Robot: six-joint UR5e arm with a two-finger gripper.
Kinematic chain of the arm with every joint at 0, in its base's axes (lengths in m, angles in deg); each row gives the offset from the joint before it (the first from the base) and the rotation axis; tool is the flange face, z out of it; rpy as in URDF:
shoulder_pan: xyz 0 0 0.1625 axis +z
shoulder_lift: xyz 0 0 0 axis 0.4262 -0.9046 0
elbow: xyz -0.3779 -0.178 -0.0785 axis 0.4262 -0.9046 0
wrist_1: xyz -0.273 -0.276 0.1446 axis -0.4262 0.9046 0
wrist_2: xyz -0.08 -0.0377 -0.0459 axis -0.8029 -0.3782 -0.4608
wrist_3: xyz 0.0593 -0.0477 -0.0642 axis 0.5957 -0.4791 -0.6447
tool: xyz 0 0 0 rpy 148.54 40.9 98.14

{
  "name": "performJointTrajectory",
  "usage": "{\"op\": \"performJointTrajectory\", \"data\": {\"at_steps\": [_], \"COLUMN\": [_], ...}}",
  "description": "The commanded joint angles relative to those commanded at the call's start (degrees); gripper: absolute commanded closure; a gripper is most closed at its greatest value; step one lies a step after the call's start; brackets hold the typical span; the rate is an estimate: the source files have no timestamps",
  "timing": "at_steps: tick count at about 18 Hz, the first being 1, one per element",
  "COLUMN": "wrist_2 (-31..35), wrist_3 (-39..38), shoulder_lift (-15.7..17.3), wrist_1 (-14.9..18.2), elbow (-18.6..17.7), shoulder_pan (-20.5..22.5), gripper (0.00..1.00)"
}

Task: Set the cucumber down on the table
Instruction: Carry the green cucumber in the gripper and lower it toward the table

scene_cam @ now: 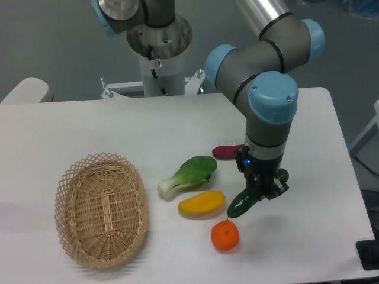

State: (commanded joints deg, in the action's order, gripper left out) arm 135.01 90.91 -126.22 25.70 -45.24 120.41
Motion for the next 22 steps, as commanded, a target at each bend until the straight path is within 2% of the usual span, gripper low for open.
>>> {"op": "performJointTrajectory", "data": {"at_steps": [7, 12, 17, 22], "wrist_2": [-0.17, 0.17, 0.35, 0.53], "wrist_3": [0.0, 0.26, 2.72, 7.9], "shoulder_lift": [-0.44, -2.28, -4.48, -6.41], "wrist_1": [-0.26, -0.97, -5.44, -9.22], "elbow": [0.18, 1.05, 0.62, -1.58], "shoulder_pan": [0.09, 0.17, 0.44, 2.63], "gripper": [0.89, 0.89, 0.89, 0.89]}}
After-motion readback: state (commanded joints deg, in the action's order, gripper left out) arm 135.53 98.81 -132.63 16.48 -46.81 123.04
